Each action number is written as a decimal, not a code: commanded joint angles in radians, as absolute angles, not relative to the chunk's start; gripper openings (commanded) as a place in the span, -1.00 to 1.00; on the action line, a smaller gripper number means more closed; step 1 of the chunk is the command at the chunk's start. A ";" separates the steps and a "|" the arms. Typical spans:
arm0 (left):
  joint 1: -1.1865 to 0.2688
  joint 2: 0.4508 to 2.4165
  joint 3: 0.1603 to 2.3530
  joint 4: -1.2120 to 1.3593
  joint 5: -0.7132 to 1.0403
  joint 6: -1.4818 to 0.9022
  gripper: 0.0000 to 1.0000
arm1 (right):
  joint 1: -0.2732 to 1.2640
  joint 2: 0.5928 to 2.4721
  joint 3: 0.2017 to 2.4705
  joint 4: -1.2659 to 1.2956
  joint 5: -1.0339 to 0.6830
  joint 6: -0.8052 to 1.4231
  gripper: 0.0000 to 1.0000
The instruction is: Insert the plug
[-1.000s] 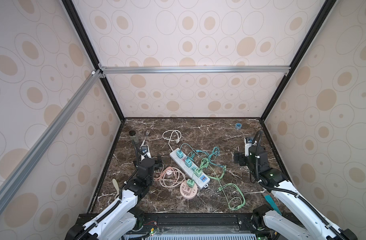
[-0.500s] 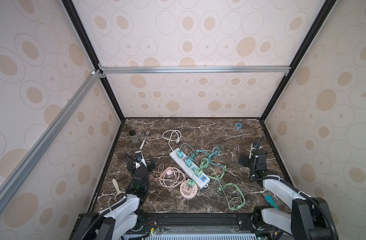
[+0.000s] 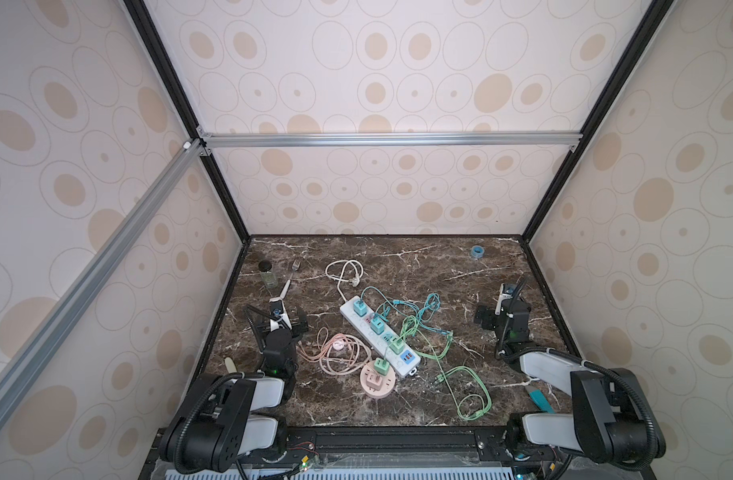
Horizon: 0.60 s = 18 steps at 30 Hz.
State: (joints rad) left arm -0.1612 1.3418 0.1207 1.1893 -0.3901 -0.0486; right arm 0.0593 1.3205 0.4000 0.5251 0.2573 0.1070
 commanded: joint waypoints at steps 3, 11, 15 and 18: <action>-0.146 1.397 0.189 1.251 -0.355 0.011 0.98 | 0.053 1.352 0.405 0.633 0.239 0.082 1.00; -0.124 1.593 0.146 1.536 -0.334 0.024 0.98 | 0.053 1.498 0.375 0.843 0.223 0.036 1.00; -0.108 1.592 0.181 1.466 -0.306 0.016 0.98 | 0.055 1.533 0.402 0.827 0.199 0.022 1.00; -0.071 1.585 0.218 1.381 -0.257 -0.020 0.98 | 0.055 1.548 0.399 0.856 0.201 0.018 0.99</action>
State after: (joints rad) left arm -0.1055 1.5913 0.1711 1.3937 -0.3073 -0.0101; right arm 0.0593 1.5448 0.3969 0.7879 0.2096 0.0372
